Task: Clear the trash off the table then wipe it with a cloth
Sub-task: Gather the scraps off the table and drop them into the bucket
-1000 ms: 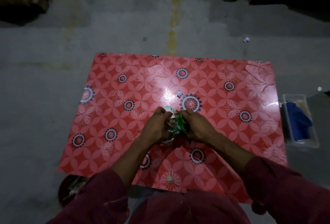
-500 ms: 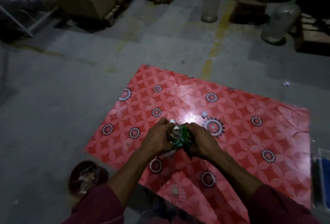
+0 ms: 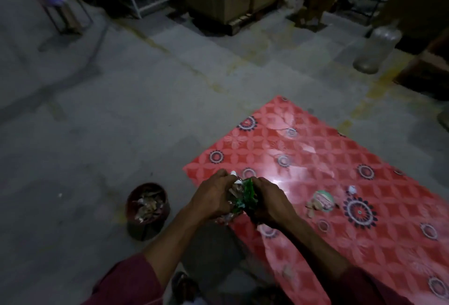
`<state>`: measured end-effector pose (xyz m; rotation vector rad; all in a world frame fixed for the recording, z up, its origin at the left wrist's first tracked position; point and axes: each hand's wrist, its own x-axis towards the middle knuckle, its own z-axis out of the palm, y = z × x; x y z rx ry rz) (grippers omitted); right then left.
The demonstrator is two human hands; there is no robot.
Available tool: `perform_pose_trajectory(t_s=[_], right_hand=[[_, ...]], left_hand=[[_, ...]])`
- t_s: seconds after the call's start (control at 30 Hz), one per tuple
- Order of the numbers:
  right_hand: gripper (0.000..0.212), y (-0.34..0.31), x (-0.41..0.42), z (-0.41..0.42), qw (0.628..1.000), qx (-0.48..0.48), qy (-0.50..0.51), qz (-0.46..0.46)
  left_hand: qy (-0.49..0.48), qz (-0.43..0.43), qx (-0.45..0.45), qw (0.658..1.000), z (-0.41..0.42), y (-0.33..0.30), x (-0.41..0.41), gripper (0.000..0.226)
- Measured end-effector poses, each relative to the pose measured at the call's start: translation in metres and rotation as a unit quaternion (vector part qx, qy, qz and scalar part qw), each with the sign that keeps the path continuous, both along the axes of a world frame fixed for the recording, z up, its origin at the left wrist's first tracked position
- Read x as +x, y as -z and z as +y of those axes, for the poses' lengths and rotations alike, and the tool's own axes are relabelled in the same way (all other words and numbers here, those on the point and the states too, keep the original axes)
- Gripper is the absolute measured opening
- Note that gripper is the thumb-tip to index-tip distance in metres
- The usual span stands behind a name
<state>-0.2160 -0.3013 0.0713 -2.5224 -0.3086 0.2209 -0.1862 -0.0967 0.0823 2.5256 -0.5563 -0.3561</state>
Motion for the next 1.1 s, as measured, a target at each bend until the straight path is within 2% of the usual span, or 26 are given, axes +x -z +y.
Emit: perform_pose_trajectory(t_s=[0.1,0.23,0.47,0.63,0.87,1.1], right_hand=[[0.041,-0.004,0.01,0.065,0.999,0.024,-0.02,0.016],[0.048,0.003,0.024,0.149,0.997,0.031,-0.06,0.022],[0.047,0.005,0.054,0.273,0.991,0.038,-0.127,0.026],[0.053,0.016,0.085,0.339,0.983,0.039,-0.17,0.048],[0.07,0.064,0.151,0.422,0.965,0.08,-0.229,0.101],[0.087,0.129,0.226,0.492,0.94,0.126,-0.266,0.175]], left_hand=[[-0.033,-0.005,0.01,0.999,0.066,-0.003,0.0,0.055],[-0.074,0.002,-0.028,0.997,0.153,-0.002,-0.006,0.054],[-0.15,0.008,-0.029,0.988,0.277,-0.001,-0.007,0.06],[-0.197,0.028,-0.02,0.98,0.338,0.013,0.009,0.063],[-0.272,0.048,0.002,0.961,0.408,0.041,0.048,0.069],[-0.35,0.123,-0.008,0.929,0.468,0.097,0.103,0.064]])
